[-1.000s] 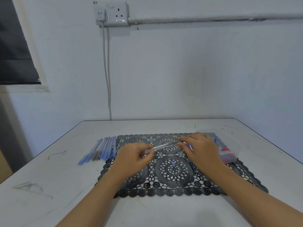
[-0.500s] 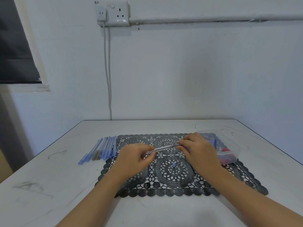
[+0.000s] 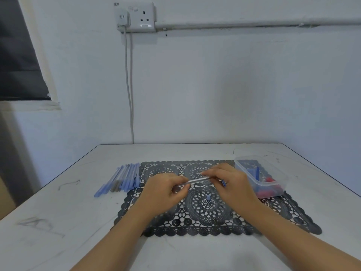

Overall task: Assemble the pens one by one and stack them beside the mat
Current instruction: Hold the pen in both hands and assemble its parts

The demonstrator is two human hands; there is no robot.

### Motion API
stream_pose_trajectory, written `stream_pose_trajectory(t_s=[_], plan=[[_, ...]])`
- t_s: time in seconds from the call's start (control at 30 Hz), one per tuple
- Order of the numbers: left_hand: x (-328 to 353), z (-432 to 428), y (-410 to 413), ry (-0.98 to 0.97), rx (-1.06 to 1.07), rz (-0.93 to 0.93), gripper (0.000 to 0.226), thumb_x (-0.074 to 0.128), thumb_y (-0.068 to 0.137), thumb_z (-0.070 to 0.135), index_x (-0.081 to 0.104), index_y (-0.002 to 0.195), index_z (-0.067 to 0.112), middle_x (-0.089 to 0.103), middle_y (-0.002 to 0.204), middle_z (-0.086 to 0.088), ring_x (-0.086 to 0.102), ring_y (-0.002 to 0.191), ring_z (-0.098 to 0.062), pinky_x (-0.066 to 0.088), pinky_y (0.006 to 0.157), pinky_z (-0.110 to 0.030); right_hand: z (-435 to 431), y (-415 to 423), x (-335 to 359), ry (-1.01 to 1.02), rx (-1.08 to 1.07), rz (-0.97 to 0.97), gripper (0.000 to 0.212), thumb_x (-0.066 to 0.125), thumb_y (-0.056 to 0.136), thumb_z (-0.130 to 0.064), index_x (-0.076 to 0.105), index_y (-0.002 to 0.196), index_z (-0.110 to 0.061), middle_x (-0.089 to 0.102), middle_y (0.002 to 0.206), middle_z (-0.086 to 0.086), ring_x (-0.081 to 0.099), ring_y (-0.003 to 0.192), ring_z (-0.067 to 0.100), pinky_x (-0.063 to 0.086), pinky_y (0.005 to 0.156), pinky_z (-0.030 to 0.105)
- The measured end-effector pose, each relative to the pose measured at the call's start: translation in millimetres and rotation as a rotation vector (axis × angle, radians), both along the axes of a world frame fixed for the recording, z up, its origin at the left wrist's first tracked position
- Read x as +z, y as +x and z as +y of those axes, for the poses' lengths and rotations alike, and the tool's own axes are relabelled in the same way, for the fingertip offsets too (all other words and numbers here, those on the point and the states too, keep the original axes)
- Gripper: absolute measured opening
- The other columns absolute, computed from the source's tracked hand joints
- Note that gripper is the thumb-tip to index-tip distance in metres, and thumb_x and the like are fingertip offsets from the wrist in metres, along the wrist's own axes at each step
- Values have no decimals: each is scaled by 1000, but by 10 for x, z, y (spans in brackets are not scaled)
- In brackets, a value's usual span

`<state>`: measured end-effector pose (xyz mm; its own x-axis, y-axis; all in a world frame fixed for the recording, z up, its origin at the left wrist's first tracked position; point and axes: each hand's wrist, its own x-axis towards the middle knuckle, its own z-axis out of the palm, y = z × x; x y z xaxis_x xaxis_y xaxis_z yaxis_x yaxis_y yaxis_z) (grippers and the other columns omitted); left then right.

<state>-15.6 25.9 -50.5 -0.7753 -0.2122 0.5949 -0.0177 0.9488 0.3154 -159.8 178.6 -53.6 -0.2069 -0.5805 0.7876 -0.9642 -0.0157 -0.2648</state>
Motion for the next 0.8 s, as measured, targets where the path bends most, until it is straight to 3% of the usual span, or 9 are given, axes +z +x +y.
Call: stream_pose_trajectory(t_s=[0.33, 0.53, 0.8], plan=[[17, 16, 17, 1, -18, 1, 40, 41, 83, 49, 72, 97, 27, 43, 52, 26, 46, 48, 2, 31, 50, -9, 1, 12, 4, -23, 18, -28, 38, 68, 73, 11, 72, 97, -17, 66, 83, -5, 57, 77, 1, 47, 68, 11], [8, -1, 24, 23, -66, 11, 34, 47, 85, 43, 73, 98, 25, 48, 55, 24, 48, 49, -1, 34, 50, -10, 13, 27, 27, -61, 49, -117, 37, 70, 73, 9, 72, 95, -21, 67, 81, -9, 61, 74, 3, 50, 64, 15], [-3, -37, 22, 24, -80, 1, 34, 48, 85, 42, 72, 98, 23, 50, 57, 24, 49, 51, 1, 33, 51, -9, 8, 61, 50, -32, 60, -215, 37, 71, 74, 8, 71, 93, -24, 67, 82, -12, 63, 81, 1, 47, 68, 6]])
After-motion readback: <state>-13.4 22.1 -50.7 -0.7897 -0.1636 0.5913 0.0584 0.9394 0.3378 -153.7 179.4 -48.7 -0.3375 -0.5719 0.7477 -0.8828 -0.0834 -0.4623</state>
